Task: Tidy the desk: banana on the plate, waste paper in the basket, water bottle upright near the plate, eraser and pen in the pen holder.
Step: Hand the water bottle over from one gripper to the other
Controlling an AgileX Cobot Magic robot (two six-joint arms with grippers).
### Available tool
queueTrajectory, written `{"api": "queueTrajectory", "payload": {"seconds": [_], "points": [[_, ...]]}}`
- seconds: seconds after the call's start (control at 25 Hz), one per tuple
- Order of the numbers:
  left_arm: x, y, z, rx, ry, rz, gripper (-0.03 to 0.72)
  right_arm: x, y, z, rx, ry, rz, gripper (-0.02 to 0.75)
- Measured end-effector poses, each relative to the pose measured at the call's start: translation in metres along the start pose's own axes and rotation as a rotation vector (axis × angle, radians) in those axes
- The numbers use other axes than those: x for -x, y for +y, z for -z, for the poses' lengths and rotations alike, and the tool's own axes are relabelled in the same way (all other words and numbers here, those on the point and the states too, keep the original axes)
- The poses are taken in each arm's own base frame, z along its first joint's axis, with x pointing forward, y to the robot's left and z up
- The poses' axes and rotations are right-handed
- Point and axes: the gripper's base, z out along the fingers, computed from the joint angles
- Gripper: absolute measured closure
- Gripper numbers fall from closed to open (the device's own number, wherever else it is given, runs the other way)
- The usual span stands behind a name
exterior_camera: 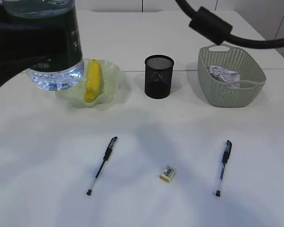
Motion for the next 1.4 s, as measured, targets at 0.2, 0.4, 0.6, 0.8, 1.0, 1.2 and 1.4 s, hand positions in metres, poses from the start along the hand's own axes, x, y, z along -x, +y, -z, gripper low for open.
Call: {"api": "queueTrajectory", "payload": {"seconds": [0.2,0.4,0.6,0.8,1.0,1.2,1.4], "points": [[-0.0061,0.0033,-0.0076,-0.033,0.016,-0.004,0.099,0.0,0.0002,-0.0003,0.001,0.0,-0.005,0.495],[-0.0071,0.003,-0.0103,-0.062,0.016,-0.039,0.099,0.0001,0.0023,-0.0028,0.01,-0.002,-0.011,0.495],[-0.006,0.0022,-0.0103,-0.072,0.011,-0.053,0.13,0.0001,0.0024,-0.003,0.011,-0.002,-0.013,0.495],[-0.0059,0.0018,-0.0103,-0.076,0.009,-0.062,0.189,0.0001,0.0026,-0.003,0.012,-0.002,-0.015,0.495],[-0.0056,0.0013,-0.0104,-0.082,0.005,-0.06,0.221,-0.0005,0.0024,-0.0032,0.014,-0.002,-0.027,0.495],[-0.0056,0.0012,-0.0104,-0.083,0.005,-0.06,0.223,0.0,0.0025,-0.0032,0.016,-0.003,-0.026,0.495],[-0.0058,0.0018,-0.0104,-0.076,0.007,-0.061,0.223,0.0,0.0025,-0.0032,0.016,-0.003,-0.027,0.492]]}}
